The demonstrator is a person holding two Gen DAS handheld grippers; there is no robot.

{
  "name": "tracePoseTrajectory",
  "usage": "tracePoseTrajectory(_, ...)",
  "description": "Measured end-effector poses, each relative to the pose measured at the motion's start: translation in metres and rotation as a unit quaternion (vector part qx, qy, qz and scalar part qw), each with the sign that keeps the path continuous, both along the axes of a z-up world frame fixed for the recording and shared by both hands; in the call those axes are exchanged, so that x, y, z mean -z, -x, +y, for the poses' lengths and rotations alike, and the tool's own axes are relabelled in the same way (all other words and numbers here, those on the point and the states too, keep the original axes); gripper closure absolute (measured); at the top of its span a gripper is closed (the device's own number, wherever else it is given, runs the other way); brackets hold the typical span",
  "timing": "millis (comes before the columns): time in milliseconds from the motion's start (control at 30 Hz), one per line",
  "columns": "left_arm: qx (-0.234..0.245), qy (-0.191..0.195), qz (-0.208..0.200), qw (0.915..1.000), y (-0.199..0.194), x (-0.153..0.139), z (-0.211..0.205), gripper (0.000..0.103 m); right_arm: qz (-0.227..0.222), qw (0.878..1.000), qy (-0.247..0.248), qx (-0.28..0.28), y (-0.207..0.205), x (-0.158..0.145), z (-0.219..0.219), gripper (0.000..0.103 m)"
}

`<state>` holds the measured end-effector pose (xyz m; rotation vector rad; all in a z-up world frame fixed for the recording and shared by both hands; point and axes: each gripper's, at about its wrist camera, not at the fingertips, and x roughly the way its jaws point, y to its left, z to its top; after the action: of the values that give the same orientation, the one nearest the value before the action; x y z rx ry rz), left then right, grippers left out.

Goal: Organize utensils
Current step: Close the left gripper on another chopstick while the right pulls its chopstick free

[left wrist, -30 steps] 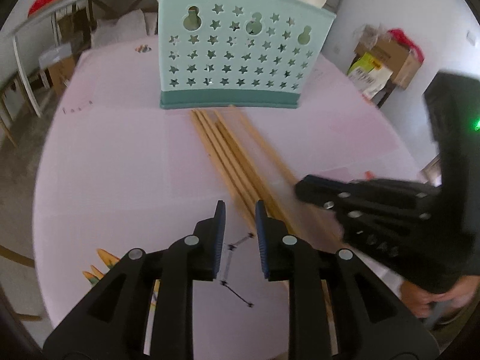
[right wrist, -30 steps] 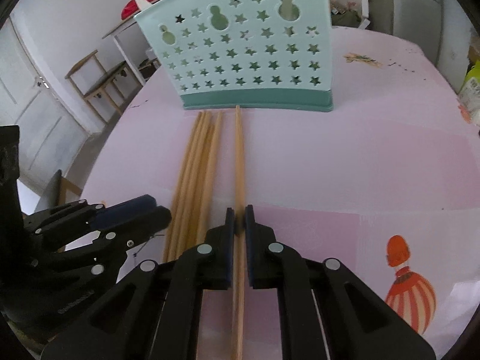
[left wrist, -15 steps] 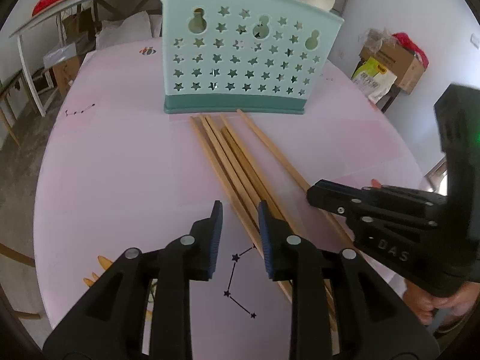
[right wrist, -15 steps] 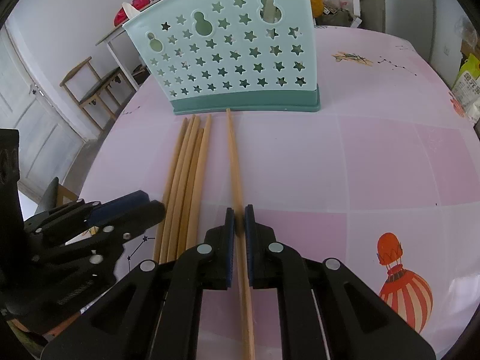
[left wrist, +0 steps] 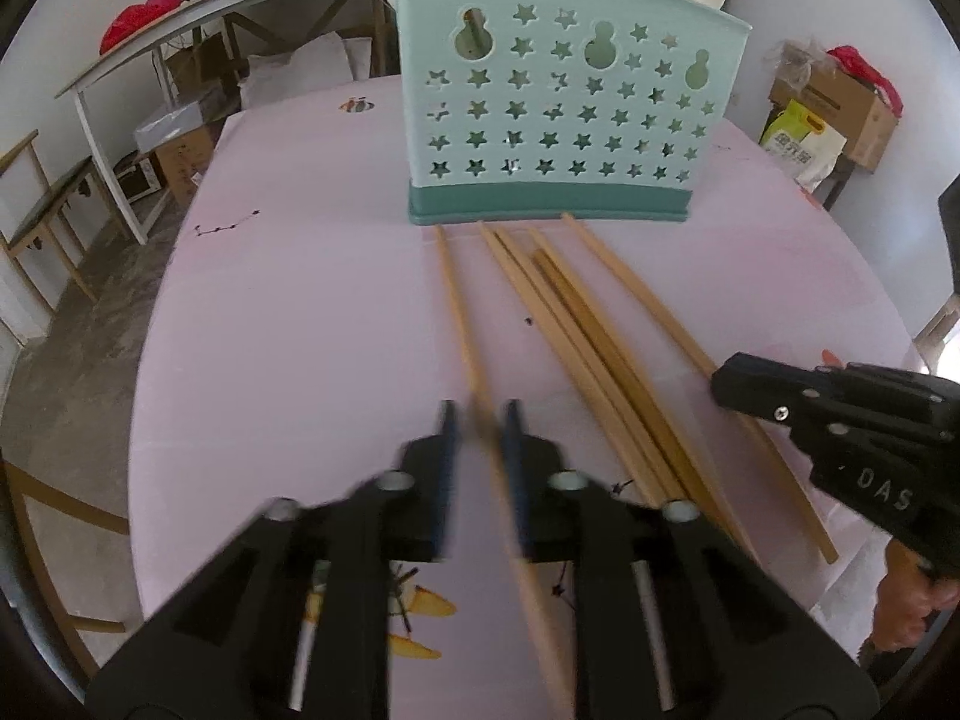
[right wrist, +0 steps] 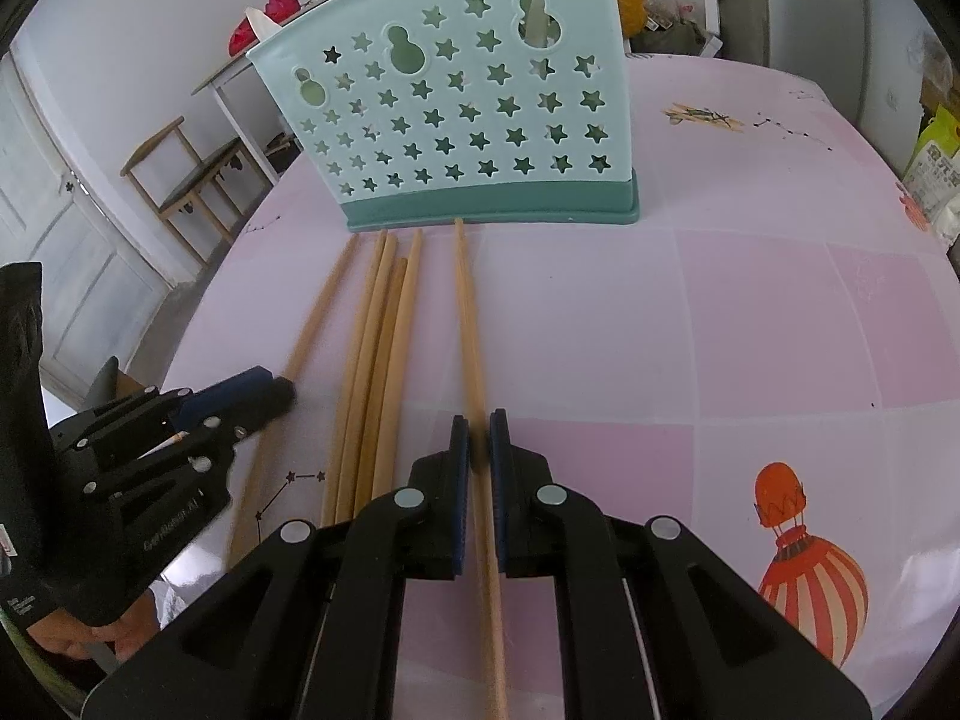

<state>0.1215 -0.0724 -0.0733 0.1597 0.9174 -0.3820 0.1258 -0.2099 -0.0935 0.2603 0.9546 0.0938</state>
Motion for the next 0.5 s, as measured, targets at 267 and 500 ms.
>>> tracePoseTrajectory(267, 0.004, -0.009, 0.032, 0.9994, 0.028, -0.003, 0.033, 0.098, 0.024, 1.000, -0.015, 0.001, 0.022, 0.000, -0.019, 0.096)
tracePoseTrajectory(500, -0.008, 0.002, 0.052, 0.9986, 0.028, -0.005, 0.056, 0.088, 0.040, 0.999, -0.025, -0.005, 0.028, 0.001, -0.037, 0.095)
